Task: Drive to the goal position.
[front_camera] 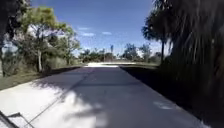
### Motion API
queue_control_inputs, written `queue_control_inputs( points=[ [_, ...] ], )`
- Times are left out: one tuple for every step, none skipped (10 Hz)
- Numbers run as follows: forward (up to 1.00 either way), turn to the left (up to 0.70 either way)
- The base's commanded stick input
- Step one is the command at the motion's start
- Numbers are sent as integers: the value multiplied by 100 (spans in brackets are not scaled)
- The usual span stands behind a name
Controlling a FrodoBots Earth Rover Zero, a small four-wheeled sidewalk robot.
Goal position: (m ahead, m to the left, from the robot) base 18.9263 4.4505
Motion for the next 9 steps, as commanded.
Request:
queue_control_inputs(
  points=[
    [85, 0],
    [85, 0],
    [85, 0],
    [85, 0],
    [85, 0],
    [85, 0],
    [85, 0],
    [85, 0],
    [85, 0]
  ],
)
